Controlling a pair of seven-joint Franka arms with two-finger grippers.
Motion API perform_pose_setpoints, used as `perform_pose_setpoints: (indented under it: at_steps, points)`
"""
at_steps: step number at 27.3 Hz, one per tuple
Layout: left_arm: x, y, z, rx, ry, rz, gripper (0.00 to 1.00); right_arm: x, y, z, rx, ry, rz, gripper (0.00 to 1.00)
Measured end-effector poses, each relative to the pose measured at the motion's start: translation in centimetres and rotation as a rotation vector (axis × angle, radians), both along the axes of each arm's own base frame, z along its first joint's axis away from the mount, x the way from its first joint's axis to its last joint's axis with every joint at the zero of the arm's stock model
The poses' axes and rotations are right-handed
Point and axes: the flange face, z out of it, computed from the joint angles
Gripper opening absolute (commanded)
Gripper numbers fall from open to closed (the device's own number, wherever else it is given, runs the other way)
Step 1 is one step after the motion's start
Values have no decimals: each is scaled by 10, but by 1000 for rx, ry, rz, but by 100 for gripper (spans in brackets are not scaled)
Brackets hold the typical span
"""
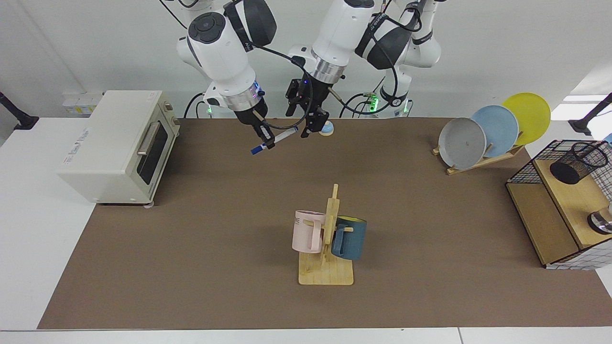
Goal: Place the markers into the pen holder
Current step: 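Close the left gripper on the marker held by the right gripper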
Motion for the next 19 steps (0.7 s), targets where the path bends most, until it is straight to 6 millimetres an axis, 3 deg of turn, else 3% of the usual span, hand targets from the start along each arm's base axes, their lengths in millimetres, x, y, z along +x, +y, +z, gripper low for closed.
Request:
perform_pose_setpoints:
  at_steps: [11, 14, 16, 19]
  points:
    - [5, -3, -12, 3, 13, 0, 67, -2, 4, 2, 0, -3, 7, 0]
    - [5, -4, -12, 3, 13, 0, 44, -2, 4, 2, 0, -3, 7, 0]
    - [5, -4, -12, 1, 10, 1, 23, -2, 4, 2, 0, -3, 7, 0]
    - [5, -4, -12, -2, 6, 0, 6, -2, 3, 2, 1, -4, 5, 0]
